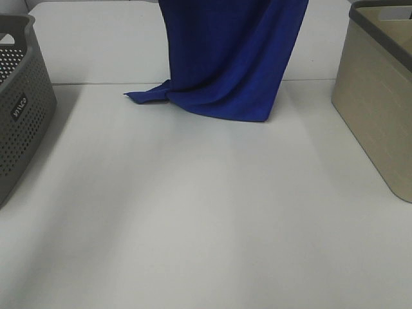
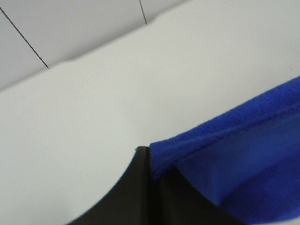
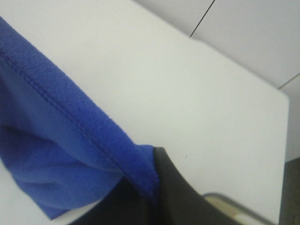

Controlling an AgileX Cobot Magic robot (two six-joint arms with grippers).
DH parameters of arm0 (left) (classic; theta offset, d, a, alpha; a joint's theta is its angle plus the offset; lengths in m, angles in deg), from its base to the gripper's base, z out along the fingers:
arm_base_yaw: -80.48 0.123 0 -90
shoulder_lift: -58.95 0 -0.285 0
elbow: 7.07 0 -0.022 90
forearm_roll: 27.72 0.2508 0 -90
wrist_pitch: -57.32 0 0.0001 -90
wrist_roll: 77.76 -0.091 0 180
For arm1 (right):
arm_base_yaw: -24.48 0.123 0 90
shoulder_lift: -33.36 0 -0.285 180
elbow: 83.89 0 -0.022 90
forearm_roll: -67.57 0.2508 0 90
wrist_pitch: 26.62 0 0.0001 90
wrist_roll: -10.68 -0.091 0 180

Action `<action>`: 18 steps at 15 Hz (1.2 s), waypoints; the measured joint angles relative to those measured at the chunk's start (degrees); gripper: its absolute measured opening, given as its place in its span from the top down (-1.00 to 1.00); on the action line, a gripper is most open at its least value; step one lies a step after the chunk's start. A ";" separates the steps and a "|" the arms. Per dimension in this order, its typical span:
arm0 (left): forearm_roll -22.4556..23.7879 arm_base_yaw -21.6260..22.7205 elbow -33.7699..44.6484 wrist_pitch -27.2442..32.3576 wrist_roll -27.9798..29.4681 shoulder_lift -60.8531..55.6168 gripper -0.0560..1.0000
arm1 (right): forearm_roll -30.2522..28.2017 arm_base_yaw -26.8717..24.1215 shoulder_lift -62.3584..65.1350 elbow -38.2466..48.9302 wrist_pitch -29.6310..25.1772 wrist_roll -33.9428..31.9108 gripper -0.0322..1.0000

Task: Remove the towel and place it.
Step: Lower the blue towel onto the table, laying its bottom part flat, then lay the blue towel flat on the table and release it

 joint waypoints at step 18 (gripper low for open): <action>-14.55 -1.55 4.24 15.07 8.65 -24.24 0.89 | 6.76 0.00 16.33 0.11 -21.08 -3.90 0.90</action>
